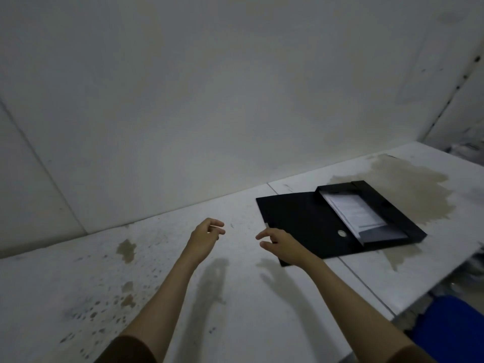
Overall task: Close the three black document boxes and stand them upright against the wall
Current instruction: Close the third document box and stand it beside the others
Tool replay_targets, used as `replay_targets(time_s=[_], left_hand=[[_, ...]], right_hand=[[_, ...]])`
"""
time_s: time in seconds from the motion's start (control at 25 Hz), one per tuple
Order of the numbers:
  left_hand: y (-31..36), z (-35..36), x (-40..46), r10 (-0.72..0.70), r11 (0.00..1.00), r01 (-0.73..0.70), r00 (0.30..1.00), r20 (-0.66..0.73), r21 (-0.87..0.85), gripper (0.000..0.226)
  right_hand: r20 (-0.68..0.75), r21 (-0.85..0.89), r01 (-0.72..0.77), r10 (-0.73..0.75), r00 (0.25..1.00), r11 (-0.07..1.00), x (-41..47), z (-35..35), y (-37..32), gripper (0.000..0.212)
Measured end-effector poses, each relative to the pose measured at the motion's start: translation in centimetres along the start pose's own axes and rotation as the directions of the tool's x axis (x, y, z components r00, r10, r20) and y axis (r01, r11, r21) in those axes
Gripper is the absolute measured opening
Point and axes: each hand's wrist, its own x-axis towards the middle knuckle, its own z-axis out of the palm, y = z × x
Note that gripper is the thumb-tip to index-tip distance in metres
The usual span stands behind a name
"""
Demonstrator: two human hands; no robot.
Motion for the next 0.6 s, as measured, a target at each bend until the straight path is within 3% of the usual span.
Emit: replay_targets(time_s=[0.16,0.36,0.6], left_hand=[[-0.8,3.7,0.4,-0.026,0.998,0.02,0.995,0.097,0.062,0.022],[-0.9,8.5,2.0,-0.091,0.99,0.074,0.985,0.145,0.119,0.024],[-1.7,15.2,5.0,-0.224,0.964,0.201,0.967,0.121,0.173,0.027]], right_hand=[[-0.049,0.016,-0.112,0.112,0.992,0.994,-1.9,-1.6,4.5,0.027],[-0.16,0.008,-0.13,0.13,0.979,0.991,-1.4,-5.3,9.9,0.025],[-0.211,-0.21,-0.149,0.104,0.972,0.966,2.0,-11.4,17.9,0.035]])
